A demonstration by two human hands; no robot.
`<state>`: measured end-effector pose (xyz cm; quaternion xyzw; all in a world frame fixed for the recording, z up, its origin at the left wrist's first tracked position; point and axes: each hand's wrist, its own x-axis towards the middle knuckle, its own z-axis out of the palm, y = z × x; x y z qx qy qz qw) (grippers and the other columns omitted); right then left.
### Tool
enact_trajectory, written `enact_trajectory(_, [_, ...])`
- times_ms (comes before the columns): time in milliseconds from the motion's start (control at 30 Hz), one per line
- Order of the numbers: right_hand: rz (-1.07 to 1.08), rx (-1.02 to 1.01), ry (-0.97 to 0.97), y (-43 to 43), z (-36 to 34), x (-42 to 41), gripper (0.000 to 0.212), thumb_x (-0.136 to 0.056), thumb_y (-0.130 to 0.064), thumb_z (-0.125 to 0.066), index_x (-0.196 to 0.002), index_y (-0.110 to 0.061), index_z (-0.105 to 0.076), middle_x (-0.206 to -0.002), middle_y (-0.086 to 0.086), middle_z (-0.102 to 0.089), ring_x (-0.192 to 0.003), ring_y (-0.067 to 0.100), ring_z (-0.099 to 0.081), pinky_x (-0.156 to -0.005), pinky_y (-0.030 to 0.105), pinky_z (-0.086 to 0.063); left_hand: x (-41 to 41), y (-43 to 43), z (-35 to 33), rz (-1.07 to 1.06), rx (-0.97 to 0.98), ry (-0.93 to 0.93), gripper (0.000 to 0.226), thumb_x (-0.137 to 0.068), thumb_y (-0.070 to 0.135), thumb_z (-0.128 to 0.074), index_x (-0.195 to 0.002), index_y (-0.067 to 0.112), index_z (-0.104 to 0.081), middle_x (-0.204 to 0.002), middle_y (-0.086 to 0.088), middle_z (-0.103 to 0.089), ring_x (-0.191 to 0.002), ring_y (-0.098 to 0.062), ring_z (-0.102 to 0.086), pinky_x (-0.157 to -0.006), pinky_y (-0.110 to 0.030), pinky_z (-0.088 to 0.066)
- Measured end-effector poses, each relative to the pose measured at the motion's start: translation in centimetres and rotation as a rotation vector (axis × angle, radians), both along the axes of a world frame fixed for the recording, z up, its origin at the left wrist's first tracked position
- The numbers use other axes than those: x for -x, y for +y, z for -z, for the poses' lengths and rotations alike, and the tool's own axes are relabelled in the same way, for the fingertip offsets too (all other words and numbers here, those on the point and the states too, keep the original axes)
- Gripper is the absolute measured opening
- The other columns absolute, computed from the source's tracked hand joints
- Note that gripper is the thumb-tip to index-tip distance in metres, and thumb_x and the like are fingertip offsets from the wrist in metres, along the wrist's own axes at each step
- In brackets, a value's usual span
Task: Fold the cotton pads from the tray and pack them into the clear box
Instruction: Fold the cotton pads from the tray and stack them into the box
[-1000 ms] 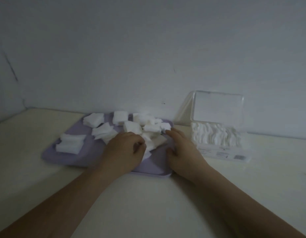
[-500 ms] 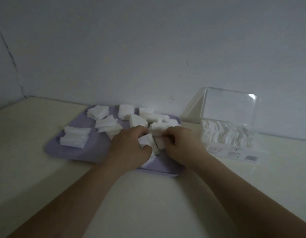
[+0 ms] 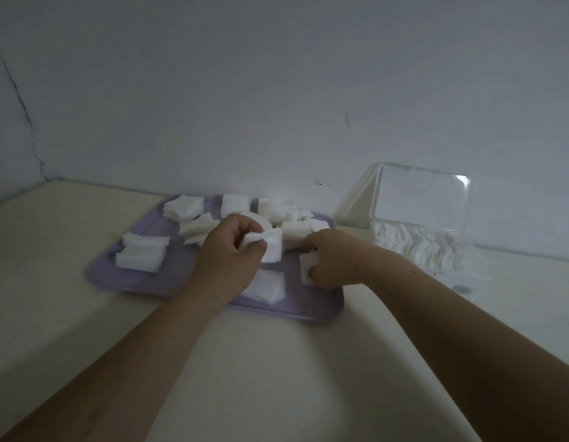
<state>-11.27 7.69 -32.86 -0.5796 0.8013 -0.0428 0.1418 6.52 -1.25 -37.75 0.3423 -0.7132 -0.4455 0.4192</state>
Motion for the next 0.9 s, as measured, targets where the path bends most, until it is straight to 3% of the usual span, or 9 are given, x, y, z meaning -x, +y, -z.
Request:
enact_trajectory(67, [0.022, -0.045, -0.020, 0.1, -0.5, 0.0, 0.047, -0.082, -0.017, -0.069, -0.129, -0.017, -0.065, -0.110, 0.007, -0.068, -0.091, 0.023, -0.065, -0.068, 0.023, -0.050, -0.1, 0.0, -0.1, -0.021, -0.033, 0.025, 0.022, -0.089, 0.010, -0.065, -0.092, 0.031, -0.062, -0.074, 0.013, -0.061, -0.059, -0.007, -0.052, -0.052, -0.024, -0.042])
enact_trajectory(167, [0.025, 0.053, -0.027, 0.8, -1.1, -0.1, 0.027, -0.083, -0.020, -0.073, -0.110, -0.017, -0.072, -0.094, 0.002, -0.069, -0.075, 0.016, -0.061, -0.055, 0.022, -0.044, -0.4, 0.2, -0.4, -0.019, -0.055, 0.087, 0.031, -0.090, 0.009, -0.068, -0.100, 0.038, -0.065, -0.091, 0.014, -0.070, -0.066, 0.001, -0.060, -0.057, -0.023, -0.049])
enact_trajectory(267, [0.147, 0.431, -0.239, 2.4, -0.3, 0.0, 0.010, -0.081, -0.022, -0.076, -0.086, -0.016, -0.071, -0.076, -0.003, -0.068, -0.070, 0.016, -0.064, -0.057, 0.023, -0.049, -0.7, 0.3, -0.9, 0.031, -0.088, 0.148, 0.034, -0.087, 0.011, -0.075, -0.107, 0.038, -0.069, -0.106, 0.015, -0.074, -0.087, 0.007, -0.068, -0.072, -0.018, -0.054])
enact_trajectory(367, [0.301, 0.743, -0.587, 4.5, 1.4, -0.3, 0.018, -0.080, -0.014, -0.080, -0.077, -0.010, -0.063, -0.064, -0.005, -0.059, -0.055, 0.007, -0.052, -0.053, 0.015, -0.041, -0.7, 0.9, -2.2, 0.165, -0.137, 0.172, 0.036, -0.081, 0.020, -0.084, -0.115, 0.029, -0.074, -0.109, 0.008, -0.078, -0.097, -0.007, -0.072, -0.078, -0.024, -0.056])
enact_trajectory(500, [0.395, 0.849, -0.941, 6.6, 4.0, -0.9, 0.016, -0.085, -0.010, -0.081, -0.088, -0.002, -0.068, -0.071, 0.009, -0.073, -0.061, 0.017, -0.061, -0.057, 0.028, -0.049, 0.1, 3.6, -2.4, 0.378, -0.199, 0.110, 0.013, -0.082, 0.016, -0.086, -0.091, 0.023, -0.079, -0.085, -0.001, -0.075, -0.076, -0.014, -0.063, -0.067, -0.030, -0.050])
enact_trajectory(567, [0.392, 0.872, -0.983, 7.1, 4.9, -0.9, 0.008, -0.085, -0.012, -0.082, -0.089, -0.010, -0.076, -0.081, 0.011, -0.079, -0.071, 0.018, -0.067, -0.071, 0.037, -0.055, 0.6, 4.6, -1.7, 0.438, -0.172, 0.076, 0.011, -0.083, 0.012, -0.084, -0.088, 0.020, -0.078, -0.081, -0.001, -0.073, -0.072, -0.012, -0.062, -0.063, -0.025, -0.051])
enact_trajectory(633, [0.350, 0.883, -1.007, 7.3, 5.3, -0.7, 0.002, -0.088, -0.012, -0.079, -0.090, -0.013, -0.079, -0.082, 0.009, -0.080, -0.070, 0.014, -0.068, -0.071, 0.036, -0.055, 0.9, 4.8, -1.3, 0.433, -0.154, 0.058, 0.013, -0.085, 0.006, -0.081, -0.091, 0.018, -0.079, -0.074, 0.007, -0.071, -0.064, -0.003, -0.060, -0.059, -0.018, -0.049])
enact_trajectory(733, [0.245, 0.857, -0.999, 7.2, 5.6, -0.5, 0.013, -0.097, -0.010, -0.069, -0.096, -0.016, -0.081, -0.084, 0.007, -0.081, -0.070, 0.011, -0.069, -0.066, 0.029, -0.052, 1.0, 4.6, -0.9, 0.437, -0.149, 0.028, 0.016, -0.084, 0.008, -0.081, -0.095, 0.020, -0.080, -0.066, 0.005, -0.066, -0.056, -0.008, -0.053, -0.052, -0.021, -0.045])
enact_trajectory(900, [0.122, 0.802, -1.051, 7.1, 5.8, -0.5, 0.021, -0.101, -0.003, -0.062, -0.109, -0.012, -0.079, -0.099, 0.011, -0.081, -0.087, 0.019, -0.074, -0.078, 0.033, -0.057, 1.5, 4.6, -0.4, 0.415, -0.144, 0.013, 0.017, -0.085, 0.006, -0.081, -0.098, 0.014, -0.074, -0.075, -0.001, -0.074, -0.056, -0.012, -0.059, -0.053, -0.020, -0.048])
